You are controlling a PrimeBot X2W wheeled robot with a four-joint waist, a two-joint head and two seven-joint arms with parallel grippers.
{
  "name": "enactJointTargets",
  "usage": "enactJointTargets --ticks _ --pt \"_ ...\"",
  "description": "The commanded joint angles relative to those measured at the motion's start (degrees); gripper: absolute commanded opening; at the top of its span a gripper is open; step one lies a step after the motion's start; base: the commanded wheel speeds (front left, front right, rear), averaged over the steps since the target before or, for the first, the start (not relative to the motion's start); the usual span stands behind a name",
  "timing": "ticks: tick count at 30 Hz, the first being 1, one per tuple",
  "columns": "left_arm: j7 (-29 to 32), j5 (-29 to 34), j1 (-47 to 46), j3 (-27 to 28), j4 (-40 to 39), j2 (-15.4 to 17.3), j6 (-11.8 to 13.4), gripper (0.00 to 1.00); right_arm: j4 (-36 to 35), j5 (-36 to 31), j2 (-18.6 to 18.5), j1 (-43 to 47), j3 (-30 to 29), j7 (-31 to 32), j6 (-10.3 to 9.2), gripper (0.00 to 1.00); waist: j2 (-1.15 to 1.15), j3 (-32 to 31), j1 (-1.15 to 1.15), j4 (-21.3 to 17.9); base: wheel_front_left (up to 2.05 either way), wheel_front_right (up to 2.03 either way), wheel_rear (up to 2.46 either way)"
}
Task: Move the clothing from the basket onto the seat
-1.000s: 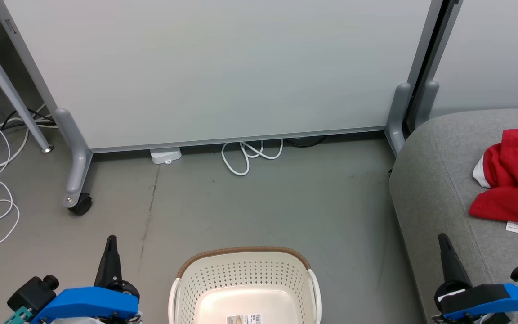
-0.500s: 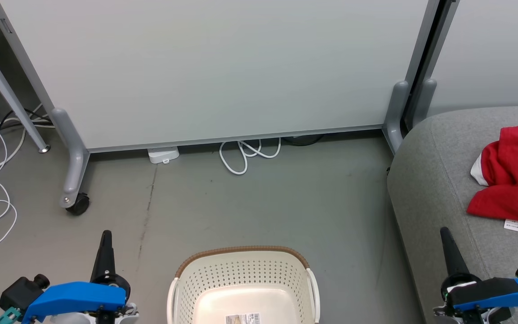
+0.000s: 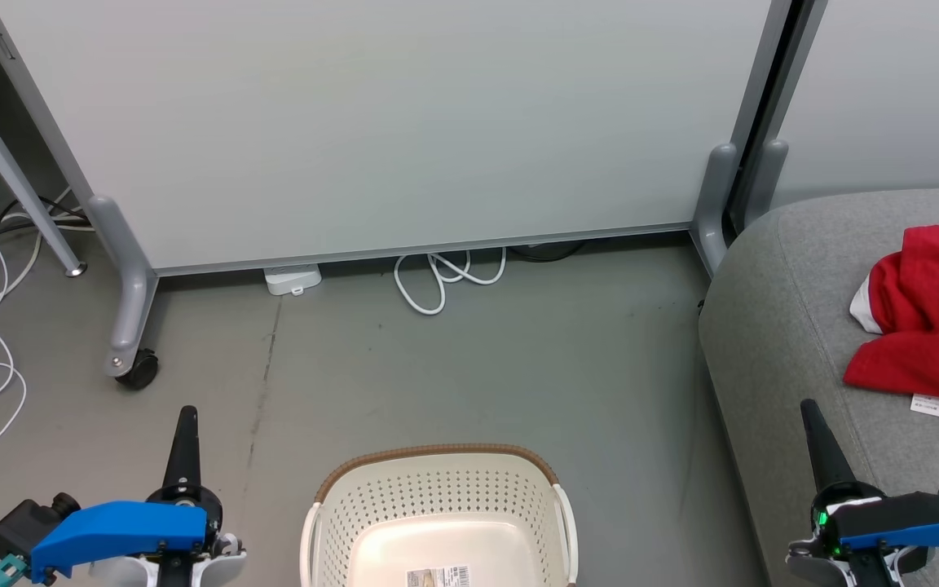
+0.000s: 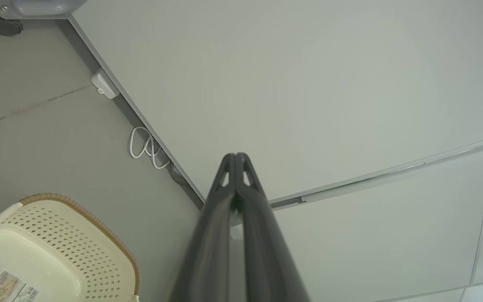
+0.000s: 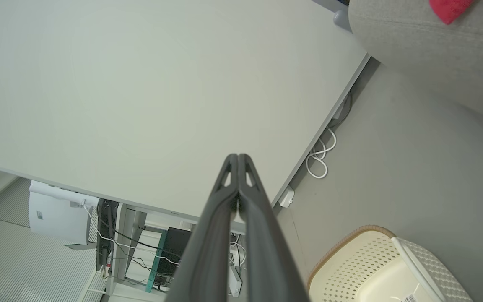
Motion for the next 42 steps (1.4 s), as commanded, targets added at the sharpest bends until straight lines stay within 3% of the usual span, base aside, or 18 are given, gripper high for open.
enactJointTargets --ticks 1,42 --pt "0.41 -1.42 -1.45 0.53 -0.72 0.04 -0.03 0.00 -0.65 1.41 -0.09 -1.12 -0.20 0.41 0.02 0.00 0.00 0.02 0.00 -0.03 0.00 0.00 0.00" --pt "5.10 -20.04 -2.84 2.81 -2.41 0.03 0.31 0.00 -1.33 20.09 -0.08 -2.66 -1.35 5.25 0.02 0.00 0.00 0.64 0.00 -1.02 0.00 0.00 0.00"
